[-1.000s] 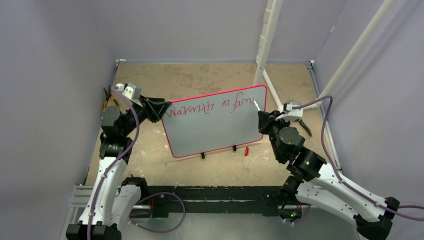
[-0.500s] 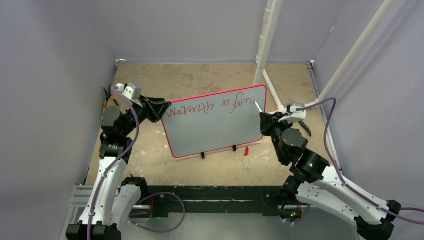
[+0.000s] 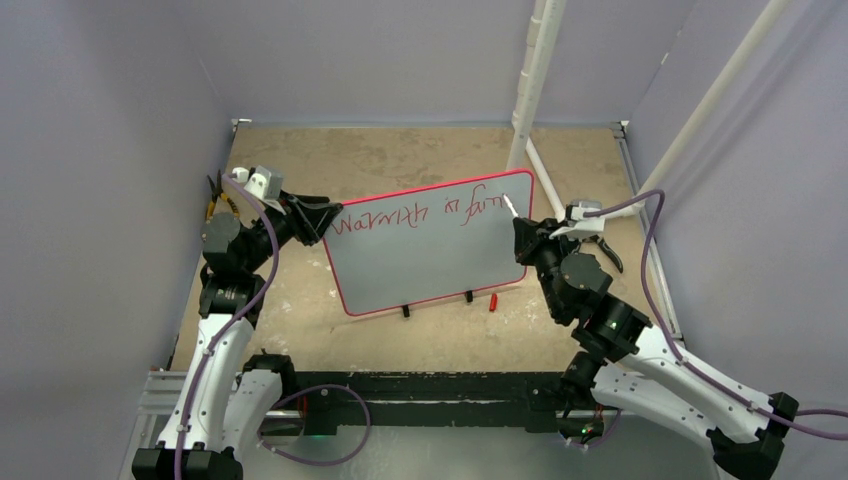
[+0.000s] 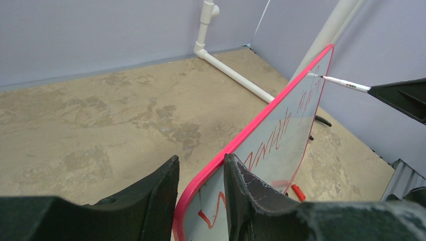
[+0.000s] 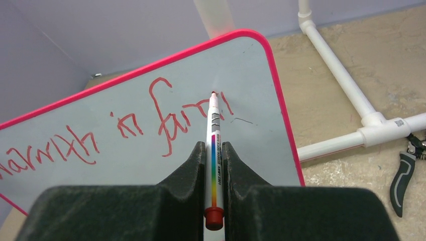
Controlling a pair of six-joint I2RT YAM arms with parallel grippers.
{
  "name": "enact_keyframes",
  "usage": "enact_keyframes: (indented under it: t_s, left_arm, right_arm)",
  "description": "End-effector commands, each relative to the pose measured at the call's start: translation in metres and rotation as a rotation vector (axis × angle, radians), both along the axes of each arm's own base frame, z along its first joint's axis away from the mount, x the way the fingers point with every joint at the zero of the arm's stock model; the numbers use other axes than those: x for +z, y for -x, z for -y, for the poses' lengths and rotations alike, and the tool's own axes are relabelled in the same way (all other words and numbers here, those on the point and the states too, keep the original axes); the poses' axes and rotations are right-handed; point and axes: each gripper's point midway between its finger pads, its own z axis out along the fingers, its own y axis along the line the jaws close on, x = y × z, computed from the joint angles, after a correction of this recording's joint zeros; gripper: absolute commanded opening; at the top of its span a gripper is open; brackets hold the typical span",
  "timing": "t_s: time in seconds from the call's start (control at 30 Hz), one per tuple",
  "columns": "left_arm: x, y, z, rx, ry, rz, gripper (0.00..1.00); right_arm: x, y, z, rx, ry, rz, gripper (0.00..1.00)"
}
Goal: Write a sentence on the whiteboard
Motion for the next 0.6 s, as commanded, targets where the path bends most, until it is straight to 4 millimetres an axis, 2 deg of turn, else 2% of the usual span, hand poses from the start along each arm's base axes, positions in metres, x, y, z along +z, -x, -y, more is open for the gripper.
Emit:
enact_keyframes:
  t_s: [0.0,0.37,0.57]
  left_arm:
    - [-0.001,0.004,0.004,-0.035,-0.002,0.005,0.36]
    - [-0.001,0.004,0.004,-0.035,-0.002,0.004,0.36]
    - [-0.001,0.005,0.004,-0.035,-0.002,0.007,0.36]
  right_arm:
    - [0.033,-0.001,0.001,0.000,-0.052,0.075,0.00]
    - [0.020,-0.007,0.003,-0.043,-0.024,0.046,0.00]
    - [0.021,-0.006,0.005,-0.048,-0.031,0.046,0.00]
